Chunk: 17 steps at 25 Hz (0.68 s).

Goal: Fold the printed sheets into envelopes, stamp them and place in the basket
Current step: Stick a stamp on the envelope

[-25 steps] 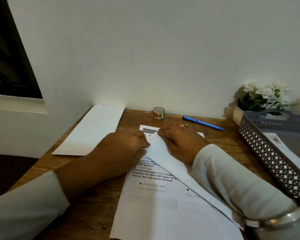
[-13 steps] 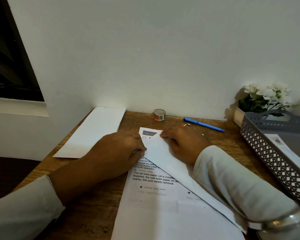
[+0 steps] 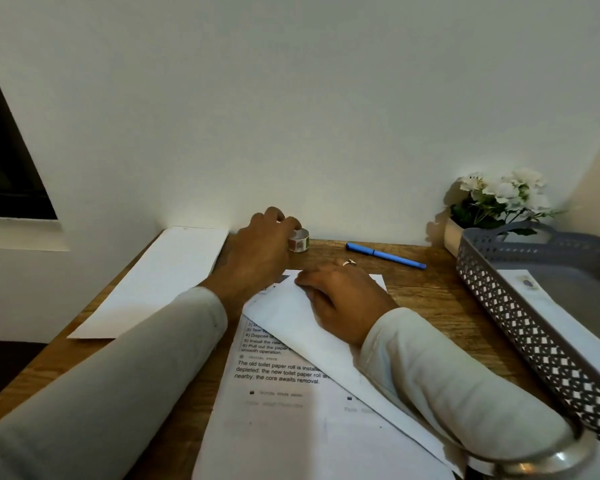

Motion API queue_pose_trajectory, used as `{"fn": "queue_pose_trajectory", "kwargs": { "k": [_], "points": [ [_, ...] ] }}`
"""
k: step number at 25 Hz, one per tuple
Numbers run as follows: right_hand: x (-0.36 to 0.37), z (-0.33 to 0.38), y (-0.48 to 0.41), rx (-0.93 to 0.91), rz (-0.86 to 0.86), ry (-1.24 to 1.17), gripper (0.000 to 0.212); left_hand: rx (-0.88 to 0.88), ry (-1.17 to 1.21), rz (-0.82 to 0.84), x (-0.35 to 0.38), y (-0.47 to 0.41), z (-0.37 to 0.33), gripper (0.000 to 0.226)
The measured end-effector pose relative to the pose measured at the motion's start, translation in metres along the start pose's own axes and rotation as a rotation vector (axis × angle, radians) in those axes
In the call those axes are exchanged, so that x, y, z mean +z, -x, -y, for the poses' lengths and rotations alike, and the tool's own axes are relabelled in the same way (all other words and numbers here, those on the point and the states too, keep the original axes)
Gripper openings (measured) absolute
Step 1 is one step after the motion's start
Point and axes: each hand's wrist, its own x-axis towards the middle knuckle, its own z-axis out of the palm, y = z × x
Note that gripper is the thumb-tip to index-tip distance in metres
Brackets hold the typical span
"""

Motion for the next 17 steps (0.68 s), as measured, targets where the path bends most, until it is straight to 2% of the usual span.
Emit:
{"fn": "queue_pose_trajectory", "kwargs": {
  "k": [5, 9, 14, 17],
  "points": [
    [0.0, -0.006, -0.001, -0.017, -0.037, 0.0, 0.035, 0.054, -0.025, -0.005, 0.011, -0.005, 0.005, 0.048],
    [-0.001, -0.005, 0.001, -0.013, -0.061, -0.045, 0.03, 0.047, 0.132, 0.012, 0.004, 0.007, 0.009, 0.032],
    [-0.007, -0.002, 0.005, 0.182, -0.343, -0.396, 0.026, 0.092, 0.428, 0.062, -0.018, 0.032, 0.001, 0.013],
    [-0.006, 0.001, 0.003, 0.215, -0.388, -0.503, 0.023, 0.143, 0.548, 0.054, -0.023, 0.042, 0.0, 0.008]
  ]
}}
